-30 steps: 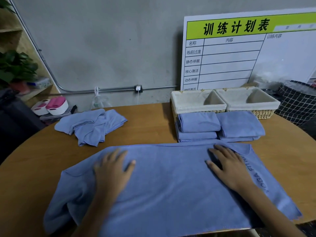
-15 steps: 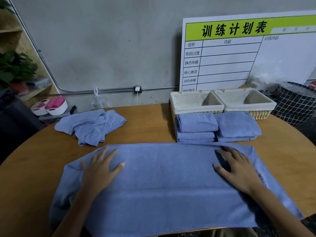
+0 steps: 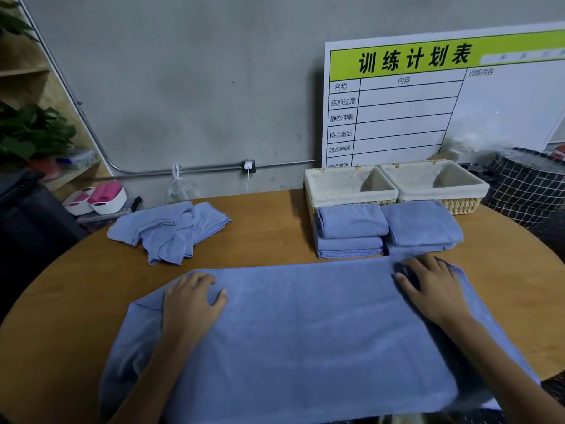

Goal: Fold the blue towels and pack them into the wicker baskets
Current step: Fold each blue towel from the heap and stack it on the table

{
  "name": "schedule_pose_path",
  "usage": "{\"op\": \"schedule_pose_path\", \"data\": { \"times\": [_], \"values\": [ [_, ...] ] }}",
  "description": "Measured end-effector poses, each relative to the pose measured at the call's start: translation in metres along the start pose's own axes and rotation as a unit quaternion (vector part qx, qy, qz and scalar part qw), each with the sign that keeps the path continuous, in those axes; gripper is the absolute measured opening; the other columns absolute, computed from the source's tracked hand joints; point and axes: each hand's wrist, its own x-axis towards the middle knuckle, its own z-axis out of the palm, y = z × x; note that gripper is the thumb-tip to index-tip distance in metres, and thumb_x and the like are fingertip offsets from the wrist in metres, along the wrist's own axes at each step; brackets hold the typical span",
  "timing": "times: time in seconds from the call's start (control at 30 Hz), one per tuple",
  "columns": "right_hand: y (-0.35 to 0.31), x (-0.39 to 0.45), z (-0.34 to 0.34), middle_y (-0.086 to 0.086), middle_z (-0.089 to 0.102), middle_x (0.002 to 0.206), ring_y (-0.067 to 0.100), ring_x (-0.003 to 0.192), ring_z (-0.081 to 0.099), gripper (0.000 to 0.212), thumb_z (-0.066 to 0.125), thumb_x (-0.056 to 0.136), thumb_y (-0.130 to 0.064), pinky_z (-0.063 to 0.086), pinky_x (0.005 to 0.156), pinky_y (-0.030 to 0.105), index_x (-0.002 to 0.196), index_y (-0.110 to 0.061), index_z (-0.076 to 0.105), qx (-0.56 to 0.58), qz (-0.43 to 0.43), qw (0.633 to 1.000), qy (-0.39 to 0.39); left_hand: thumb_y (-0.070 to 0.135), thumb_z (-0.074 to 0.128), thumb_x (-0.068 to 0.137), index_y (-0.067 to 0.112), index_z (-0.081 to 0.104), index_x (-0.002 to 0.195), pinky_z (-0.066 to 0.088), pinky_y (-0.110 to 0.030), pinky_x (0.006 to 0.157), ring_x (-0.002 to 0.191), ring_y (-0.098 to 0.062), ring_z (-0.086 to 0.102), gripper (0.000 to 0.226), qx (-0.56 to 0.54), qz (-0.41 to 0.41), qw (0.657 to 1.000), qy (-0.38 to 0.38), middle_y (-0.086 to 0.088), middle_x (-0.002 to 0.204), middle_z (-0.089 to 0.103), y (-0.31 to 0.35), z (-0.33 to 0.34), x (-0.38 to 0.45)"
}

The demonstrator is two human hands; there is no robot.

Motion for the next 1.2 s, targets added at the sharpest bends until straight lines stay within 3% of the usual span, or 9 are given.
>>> {"op": "schedule_pose_path", "data": {
  "times": [0.1,0.23,0.4,0.57,0.77,0.93,1.07,1.13,1.2],
  "values": [
    [0.011,0.005,0.003,0.007,0.063,0.12,0.037,0.11,0.06,0.048,0.049,0.092,-0.053,0.046,0.091,0.049,0.119,-0.018,0.068,0.007,0.013,1.0,-0.014,0.071,0.038,0.077,0.018,0.067,0.124,0.047,-0.048,0.102,0.126,-0.028,0.055,0.076,-0.051,-0.058,0.996,-0.051,-0.004,0.134,0.062,-0.016,0.01,-0.002],
    [0.014,0.009,0.0,0.007,0.059,0.134,0.034,0.121,0.056,0.07,0.032,0.086,-0.065,0.042,0.1,0.05,0.13,-0.02,0.063,0.004,0.012,0.999,-0.035,0.092,0.019,0.068,0.041,0.038,0.148,0.032,-0.054,0.115,0.152,-0.019,0.019,0.097,-0.014,-0.089,0.981,-0.174,0.008,0.164,0.024,-0.027,0.007,-0.003],
    [0.011,0.008,-0.003,0.009,0.054,0.132,0.032,0.123,0.053,0.077,0.022,0.082,-0.071,0.041,0.101,0.05,0.135,-0.028,0.059,-0.018,0.014,0.998,-0.05,0.101,0.012,0.065,0.047,0.022,0.154,0.013,-0.065,0.117,0.154,-0.023,0.005,0.105,0.011,-0.123,0.964,-0.233,0.011,0.168,0.006,-0.047,-0.007,0.009],
    [0.011,0.012,-0.004,0.013,0.055,0.125,0.035,0.118,0.055,0.074,0.025,0.083,-0.072,0.043,0.097,0.054,0.134,-0.032,0.061,-0.029,0.008,0.998,-0.054,0.083,0.026,0.084,0.045,0.018,0.156,0.01,-0.067,0.115,0.154,-0.026,0.01,0.082,0.054,-0.125,0.961,-0.242,0.006,0.169,0.007,-0.055,-0.01,0.015],
    [0.012,0.006,-0.005,0.01,0.06,0.123,0.036,0.115,0.059,0.065,0.03,0.087,-0.068,0.045,0.093,0.052,0.128,-0.031,0.065,-0.042,-0.01,0.999,-0.029,0.03,0.062,0.097,0.006,0.071,0.121,0.048,-0.05,0.098,0.117,-0.036,0.061,0.035,-0.09,-0.096,0.991,-0.031,-0.012,0.134,0.061,-0.056,-0.016,-0.009],
    [0.013,0.008,-0.004,0.008,0.058,0.131,0.034,0.121,0.055,0.053,0.033,0.096,-0.058,0.04,0.098,0.05,0.13,-0.029,0.061,-0.059,0.001,0.997,-0.05,0.037,0.054,0.101,0.018,0.047,0.149,0.02,-0.051,0.119,0.148,-0.021,0.032,0.052,-0.071,-0.094,0.981,-0.157,-0.001,0.16,0.036,-0.061,-0.016,-0.001],
    [-0.03,0.003,-0.012,0.012,0.069,0.106,0.039,0.088,0.065,0.038,0.041,0.094,-0.034,0.05,0.076,0.049,0.101,-0.014,0.073,0.012,-0.109,0.989,0.095,0.041,0.047,0.104,0.024,0.04,0.153,0.01,-0.052,0.122,0.151,-0.017,0.022,0.052,-0.08,-0.087,0.977,-0.179,0.005,0.164,0.026,-0.058,-0.012,0.003],
    [-0.081,-0.006,-0.006,0.009,0.07,0.109,0.035,0.093,0.067,0.038,0.042,0.097,-0.035,0.054,0.078,0.046,0.107,-0.016,0.073,0.076,-0.209,0.974,0.052,0.044,0.045,0.104,0.027,0.035,0.155,0.009,-0.052,0.122,0.152,-0.016,0.02,0.055,-0.061,-0.082,0.976,-0.194,0.006,0.165,0.022,-0.058,-0.011,0.01],
    [-0.121,-0.014,0.012,0.001,0.063,0.133,0.026,0.121,0.059,0.049,0.034,0.098,-0.05,0.046,0.099,0.043,0.127,-0.026,0.066,0.086,-0.234,0.966,-0.069,0.048,0.044,0.103,0.029,0.032,0.156,0.008,-0.052,0.122,0.152,-0.015,0.019,0.057,-0.063,-0.076,0.973,-0.207,0.008,0.166,0.019,-0.061,-0.009,0.019]
  ]
}}
